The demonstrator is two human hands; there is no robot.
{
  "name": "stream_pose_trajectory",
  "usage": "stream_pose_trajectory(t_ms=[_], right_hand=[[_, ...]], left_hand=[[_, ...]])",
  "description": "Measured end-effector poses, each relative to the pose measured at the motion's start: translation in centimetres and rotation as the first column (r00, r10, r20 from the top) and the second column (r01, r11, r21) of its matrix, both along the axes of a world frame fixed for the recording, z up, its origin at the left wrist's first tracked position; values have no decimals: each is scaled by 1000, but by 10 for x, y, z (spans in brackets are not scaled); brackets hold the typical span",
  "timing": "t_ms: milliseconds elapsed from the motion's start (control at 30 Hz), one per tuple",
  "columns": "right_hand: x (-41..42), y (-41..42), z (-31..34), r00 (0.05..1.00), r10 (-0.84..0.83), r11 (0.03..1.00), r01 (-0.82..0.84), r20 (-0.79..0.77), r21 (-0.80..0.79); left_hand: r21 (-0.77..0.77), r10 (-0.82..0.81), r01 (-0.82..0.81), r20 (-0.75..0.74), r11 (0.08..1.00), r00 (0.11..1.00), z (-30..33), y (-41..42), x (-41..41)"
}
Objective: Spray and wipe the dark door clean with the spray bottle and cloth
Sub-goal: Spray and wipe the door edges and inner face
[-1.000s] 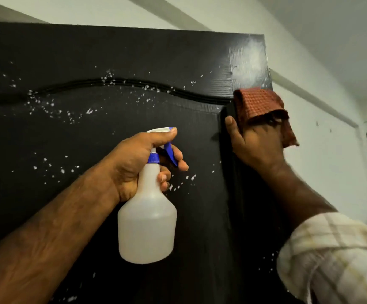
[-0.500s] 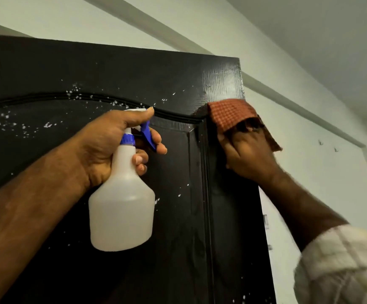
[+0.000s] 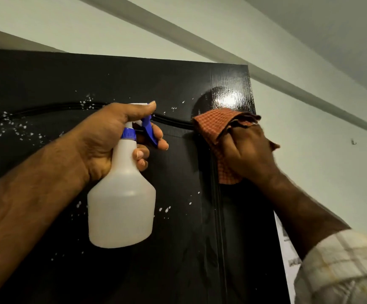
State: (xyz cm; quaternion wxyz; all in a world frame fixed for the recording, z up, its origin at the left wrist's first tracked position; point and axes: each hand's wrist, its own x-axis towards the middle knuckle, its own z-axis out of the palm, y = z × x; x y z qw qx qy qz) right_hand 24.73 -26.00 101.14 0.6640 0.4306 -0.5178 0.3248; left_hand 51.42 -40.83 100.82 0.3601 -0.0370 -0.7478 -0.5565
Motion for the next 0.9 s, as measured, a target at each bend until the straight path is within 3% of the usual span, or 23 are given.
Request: stream_pose_trajectory(t_ms=[100,167,300,433,567,733,900], right_hand=[[-12,-5,19,994,-97,987,104,57,-125],[-10,-17,37,982,-171,978,180,85,-107],[10,-44,54,965,-242,968,233,103,88],[4,-56,17,972,-209,955,180,104,238],[-7,-48,-4,960,-214,972,191,182,134],[15,-47,50,930,-234,972,230,284,48],[43,-30,84,943,-311,944,292,117,153]], left_hand=[[-13,1,-1,14,1000,1000,-2,-8,0],[-9,9,-9,19,1000,1000,-1,-13,-1],[0,29,-29,1,1000,1000,0,-24,3],[33,40,-39,-28,999,999,-3,-34,13],[2,66,-66,-14,998,998,-4,-40,16],[0,85,-85,-37,996,996,7,-36,9],[-10,50,-50,-55,999,997,21,-26,-2]])
